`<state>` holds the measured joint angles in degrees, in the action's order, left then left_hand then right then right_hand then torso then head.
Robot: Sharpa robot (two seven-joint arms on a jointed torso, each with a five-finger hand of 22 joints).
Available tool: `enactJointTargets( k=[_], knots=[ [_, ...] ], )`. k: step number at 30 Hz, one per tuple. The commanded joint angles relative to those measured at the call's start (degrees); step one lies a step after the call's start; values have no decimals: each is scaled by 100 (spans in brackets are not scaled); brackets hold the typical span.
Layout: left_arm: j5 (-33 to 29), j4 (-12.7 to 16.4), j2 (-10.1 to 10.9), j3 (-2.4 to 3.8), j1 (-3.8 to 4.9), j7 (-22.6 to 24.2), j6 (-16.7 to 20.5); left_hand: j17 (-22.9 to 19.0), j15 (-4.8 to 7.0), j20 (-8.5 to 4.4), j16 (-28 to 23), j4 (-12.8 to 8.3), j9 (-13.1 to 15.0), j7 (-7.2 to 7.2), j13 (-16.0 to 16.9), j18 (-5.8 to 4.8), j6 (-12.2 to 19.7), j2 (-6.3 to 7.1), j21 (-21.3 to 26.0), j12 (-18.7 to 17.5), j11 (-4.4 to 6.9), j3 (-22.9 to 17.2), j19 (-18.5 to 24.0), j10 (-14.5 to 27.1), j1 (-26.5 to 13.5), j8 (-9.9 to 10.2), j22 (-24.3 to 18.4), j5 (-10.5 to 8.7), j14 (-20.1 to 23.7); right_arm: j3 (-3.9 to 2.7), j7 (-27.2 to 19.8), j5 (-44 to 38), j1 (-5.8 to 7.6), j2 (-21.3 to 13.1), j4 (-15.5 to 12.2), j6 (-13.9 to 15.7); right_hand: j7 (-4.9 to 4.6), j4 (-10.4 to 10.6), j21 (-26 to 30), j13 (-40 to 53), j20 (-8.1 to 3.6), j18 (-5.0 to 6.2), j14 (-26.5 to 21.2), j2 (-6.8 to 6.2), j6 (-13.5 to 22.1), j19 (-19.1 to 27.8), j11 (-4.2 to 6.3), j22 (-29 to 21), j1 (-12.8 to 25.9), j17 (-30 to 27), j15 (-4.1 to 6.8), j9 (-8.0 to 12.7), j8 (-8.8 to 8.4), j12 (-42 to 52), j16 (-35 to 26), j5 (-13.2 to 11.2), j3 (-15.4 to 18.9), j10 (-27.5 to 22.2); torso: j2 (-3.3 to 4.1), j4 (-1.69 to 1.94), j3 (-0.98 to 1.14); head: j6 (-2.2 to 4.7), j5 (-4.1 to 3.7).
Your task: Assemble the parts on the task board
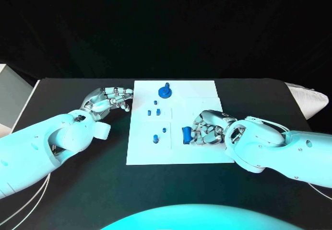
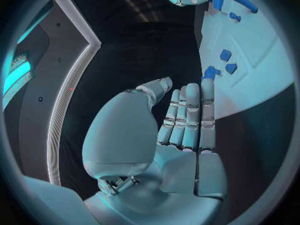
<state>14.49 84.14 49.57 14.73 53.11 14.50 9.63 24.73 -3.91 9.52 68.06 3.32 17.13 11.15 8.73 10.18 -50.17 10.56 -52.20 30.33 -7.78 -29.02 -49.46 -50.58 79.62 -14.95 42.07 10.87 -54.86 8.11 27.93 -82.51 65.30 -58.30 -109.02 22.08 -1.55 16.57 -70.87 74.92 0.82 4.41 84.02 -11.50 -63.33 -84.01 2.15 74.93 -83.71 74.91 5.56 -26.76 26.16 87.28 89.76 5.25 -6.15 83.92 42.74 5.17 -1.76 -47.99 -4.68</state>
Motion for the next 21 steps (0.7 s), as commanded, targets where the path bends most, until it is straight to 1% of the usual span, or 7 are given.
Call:
enactJointTargets(
  k=[1,5,8,13,14,17,21],
  knots=[
    [-24,11,-7,4,-4,10,-112,5,-3,-1,30,36,-7,14,-8,33,41,6,11,22,-8,8,-34,37,-23,-43,-5,16,28,-3,-53,-106,-14,1,-21,-212,-12,17,-27,1383,-17,-84,593,-63,-41,-95,18,382,79,1488,7,6,25,21,16,-33,28,519,-6,-3,0,2,-1],
    [-24,6,-10,4,-6,4,-117,5,-3,-1,30,36,-7,14,-8,33,41,6,11,22,-8,8,-33,37,-22,-43,-5,16,29,-2,-82,-79,-22,2,-31,-212,-25,20,-4,1377,-6,-80,592,-107,-40,-91,6,378,247,1482,-4,13,38,6,14,-203,126,513,-3,5,-5,17,-6],
    [-24,3,-12,4,-8,2,-118,5,-3,-1,30,36,-7,14,-8,33,41,6,11,22,-8,8,-33,37,-22,-43,-5,16,29,-2,-91,-69,-26,-1,-35,-177,-30,22,2,1374,-3,-80,592,-115,-34,-91,2,379,332,1482,-8,12,46,0,14,-216,176,512,-6,4,-3,21,-5],
    [-24,2,-11,4,-12,-2,-119,5,-3,-1,30,36,-7,14,-8,33,41,6,11,22,-8,8,-33,37,-22,-43,-5,16,29,-2,-77,-75,-30,-15,-47,-51,-30,26,-6,1377,0,-81,593,-92,-35,-95,0,388,416,1488,-9,10,58,6,16,-220,209,514,3,1,0,32,2],
    [-24,2,-11,4,-13,-3,-119,5,-3,-1,30,36,-7,14,-8,33,41,6,11,22,-8,8,-33,37,-22,-43,-5,16,29,-2,-67,-85,-31,-18,-45,-12,-22,24,-20,1383,0,-84,595,-57,-43,-99,4,398,430,1497,-8,8,66,17,20,-218,202,518,5,1,0,32,0],
    [-24,2,-11,4,-14,-4,-118,5,-3,-1,30,36,-7,14,-8,33,41,6,11,22,-8,8,-33,37,-22,-43,-5,16,29,-2,-49,-111,-32,-26,-35,47,-3,11,-25,1389,-3,-84,597,-9,-58,-103,19,404,398,1505,0,2,86,30,23,-215,175,523,8,1,0,34,-3],
    [-24,2,-12,4,-16,-5,-119,5,-4,0,29,35,-7,14,-9,33,43,8,14,26,-8,7,-32,40,-17,-46,-6,16,35,-2,-42,-129,-32,-36,-23,86,5,6,-25,1390,-6,-84,597,7,-60,-104,26,406,368,1505,5,1,93,30,23,-215,158,524,8,4,-1,33,-7]
  ],
)
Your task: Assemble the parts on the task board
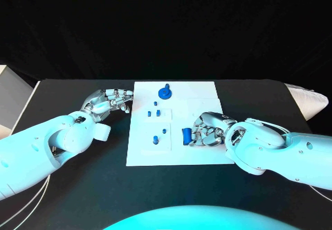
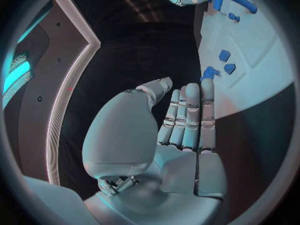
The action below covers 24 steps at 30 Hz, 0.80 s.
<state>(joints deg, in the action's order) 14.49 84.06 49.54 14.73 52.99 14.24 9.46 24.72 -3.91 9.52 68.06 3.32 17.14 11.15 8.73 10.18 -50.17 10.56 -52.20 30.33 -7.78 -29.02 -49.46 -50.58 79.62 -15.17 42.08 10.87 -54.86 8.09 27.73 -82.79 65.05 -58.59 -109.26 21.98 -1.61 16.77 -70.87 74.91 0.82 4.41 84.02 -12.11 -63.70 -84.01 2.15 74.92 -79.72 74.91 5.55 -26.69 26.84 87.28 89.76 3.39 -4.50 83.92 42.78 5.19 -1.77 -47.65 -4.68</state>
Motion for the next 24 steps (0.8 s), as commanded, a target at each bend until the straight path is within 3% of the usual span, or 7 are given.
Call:
enactJointTargets(
  k=[1,9,14,24],
  knots=[
    [-24,10,-10,4,-4,20,-102,6,-4,0,29,36,-7,15,-9,33,43,8,14,26,-8,7,-32,40,-17,-24,-7,16,35,0,-22,-111,-7,-7,2,113,10,-14,-25,1391,-7,-84,597,67,-23,-105,27,408,-31,1506,6,-6,25,31,23,-28,-7,524,4,2,0,-3,-8],
    [-24,7,-14,4,-6,18,-105,6,-4,0,29,36,-7,15,-9,33,43,8,14,26,-8,7,-32,40,-17,-24,-7,16,35,0,26,-200,-7,-7,11,341,19,7,-33,1396,-18,-86,598,216,-20,-113,37,422,48,1509,18,-4,45,39,24,0,-73,528,0,2,2,-3,-21],
    [-24,8,-14,4,-7,14,-107,6,-4,0,29,36,-7,15,-9,33,43,8,14,26,-8,7,-32,40,-17,-24,-7,16,35,0,39,-206,-7,-11,17,325,28,-5,-37,1399,-20,-87,598,234,-17,-115,43,426,37,1509,20,-4,49,47,24,1,-93,530,1,2,-1,1,-29],
    [-23,9,-15,4,-9,9,-117,5,-4,0,29,35,-8,15,-10,33,44,6,17,33,-9,3,-30,42,-6,-30,-8,17,42,0,-171,-69,-7,-92,-27,132,-2,-1,52,1374,-18,-74,589,12,29,-91,22,389,95,1469,11,-7,71,-7,9,-23,16,511,-1,3,-2,2,-32]
  ],
)
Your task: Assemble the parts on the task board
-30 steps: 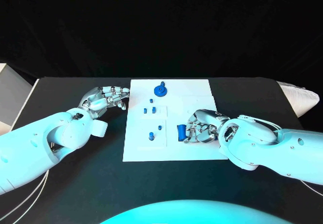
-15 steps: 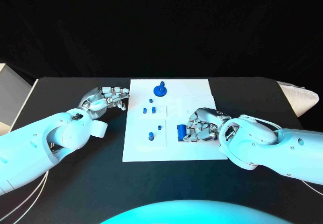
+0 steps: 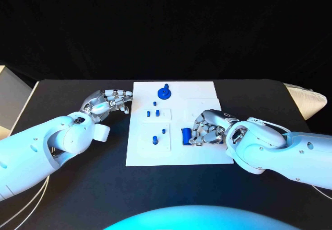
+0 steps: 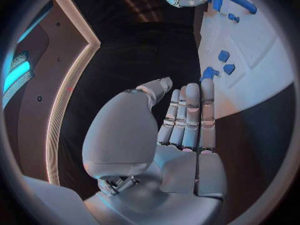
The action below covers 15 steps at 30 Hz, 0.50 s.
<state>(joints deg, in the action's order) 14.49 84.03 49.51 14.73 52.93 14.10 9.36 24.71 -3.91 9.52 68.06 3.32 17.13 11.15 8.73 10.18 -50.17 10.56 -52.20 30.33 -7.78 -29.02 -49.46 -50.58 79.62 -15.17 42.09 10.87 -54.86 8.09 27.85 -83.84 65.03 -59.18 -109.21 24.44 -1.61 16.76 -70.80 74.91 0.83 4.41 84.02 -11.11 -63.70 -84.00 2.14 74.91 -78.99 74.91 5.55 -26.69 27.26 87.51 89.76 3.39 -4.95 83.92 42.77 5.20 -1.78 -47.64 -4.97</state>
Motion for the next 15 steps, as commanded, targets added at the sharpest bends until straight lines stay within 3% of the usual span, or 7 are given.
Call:
enactJointTargets(
  k=[1,6,11,15],
  knots=[
    [-23,11,-11,4,-3,22,-107,6,-4,0,29,35,-8,15,-10,34,44,6,17,33,-9,3,-30,42,-6,-30,-9,17,42,-1,-226,62,-6,-47,-42,-94,-3,1,51,1374,-18,-73,588,-94,32,-90,21,388,28,1465,11,-7,30,-32,7,-23,67,510,-1,2,0,2,-6],
    [-22,13,-9,4,-4,22,-111,6,-4,0,29,35,-8,15,-10,34,44,6,17,33,-9,3,-30,42,-6,-30,-9,17,42,-1,-473,295,-6,-169,-103,231,-68,1,162,1369,5,-57,572,-120,187,-59,-29,335,108,1395,-25,26,-41,-45,-20,-17,135,503,-1,-4,0,15,-23],
    [-21,17,-10,4,-5,32,-111,6,-4,0,29,35,-8,15,-10,34,44,6,17,33,-9,3,-30,42,-6,-30,-9,17,42,-2,-776,906,7,-465,-101,637,-218,-6,223,1436,80,-52,567,-16,496,-49,-152,321,0,1369,-124,164,-323,94,-31,146,47,551,-6,-1,-8,36,-73],
    [-21,24,-13,4,-6,63,-108,5,-5,0,30,36,-8,16,-10,33,45,11,19,39,-10,5,-29,44,-3,-35,-9,15,48,-2,-1018,1446,55,-705,2,570,-264,-9,245,1455,116,-49,566,48,542,-46,-195,317,-42,1366,-162,220,-438,133,-33,175,-11,565,-11,-9,-14,47,-90]
  ],
)
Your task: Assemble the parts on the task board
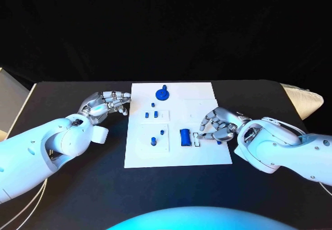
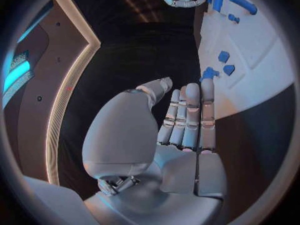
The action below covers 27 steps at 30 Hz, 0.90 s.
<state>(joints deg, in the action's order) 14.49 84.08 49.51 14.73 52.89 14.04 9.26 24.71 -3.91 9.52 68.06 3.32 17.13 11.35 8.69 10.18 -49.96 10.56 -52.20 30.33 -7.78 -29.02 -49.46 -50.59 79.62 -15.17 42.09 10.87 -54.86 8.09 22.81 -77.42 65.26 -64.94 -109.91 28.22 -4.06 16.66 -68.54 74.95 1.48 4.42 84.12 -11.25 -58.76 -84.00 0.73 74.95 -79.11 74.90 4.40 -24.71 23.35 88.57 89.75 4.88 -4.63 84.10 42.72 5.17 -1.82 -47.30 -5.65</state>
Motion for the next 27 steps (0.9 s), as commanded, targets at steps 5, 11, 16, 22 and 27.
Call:
enactJointTargets(
  k=[5,11,16,22,27],
  knots=[
    [-22,45,-21,4,-2,127,-66,10,53,-25,54,41,-34,-48,178,40,116,19,39,445,79,65,-30,-269,21,-13,-15,8,50,-1,-970,1058,83,-416,247,-93,-121,-15,-40,1505,106,-60,567,312,178,-65,-146,363,-152,1414,-106,164,-359,143,-13,30,-252,590,2,-13,-10,70,-92],
    [-42,73,-30,4,-2,185,-43,6,56,-43,59,74,-43,-53,260,33,129,21,57,578,74,89,-37,-85,18,-30,-20,13,54,2,-857,473,99,-696,380,-225,-150,-2,-102,1505,130,-70,572,232,106,-85,-173,409,-67,1437,-130,222,-494,143,-4,-26,-225,590,3,-47,8,81,-149],
    [-50,94,-32,4,-3,194,-45,6,52,-42,62,84,-44,-51,266,32,128,20,60,587,67,91,-39,-38,16,-37,-20,14,55,10,-454,-148,92,-847,427,-584,-142,11,-135,1505,142,-75,574,132,19,-98,-166,438,56,1443,-137,246,-564,143,-1,59,-149,590,-2,-52,10,84,-197],
    [-52,95,-39,4,-7,192,-42,7,46,-40,67,95,-43,-48,268,31,120,17,63,588,59,90,-43,21,16,-50,-20,15,53,24,-195,-474,28,-888,342,-796,-118,20,-146,1505,143,-75,573,134,-86,-105,-147,456,288,1442,-131,257,-617,143,-2,52,-76,590,-4,-44,13,88,-215],
    [-53,92,-42,4,-14,190,-46,9,44,-39,71,100,-43,-46,267,31,119,19,63,588,56,91,-44,42,14,-54,-20,14,51,30,15,-560,-37,-816,297,-740,-108,24,-128,1505,139,-72,572,125,-116,-103,-138,455,468,1437,-126,269,-667,143,-4,138,-27,590,-6,-35,7,92,-209]
  ],
)
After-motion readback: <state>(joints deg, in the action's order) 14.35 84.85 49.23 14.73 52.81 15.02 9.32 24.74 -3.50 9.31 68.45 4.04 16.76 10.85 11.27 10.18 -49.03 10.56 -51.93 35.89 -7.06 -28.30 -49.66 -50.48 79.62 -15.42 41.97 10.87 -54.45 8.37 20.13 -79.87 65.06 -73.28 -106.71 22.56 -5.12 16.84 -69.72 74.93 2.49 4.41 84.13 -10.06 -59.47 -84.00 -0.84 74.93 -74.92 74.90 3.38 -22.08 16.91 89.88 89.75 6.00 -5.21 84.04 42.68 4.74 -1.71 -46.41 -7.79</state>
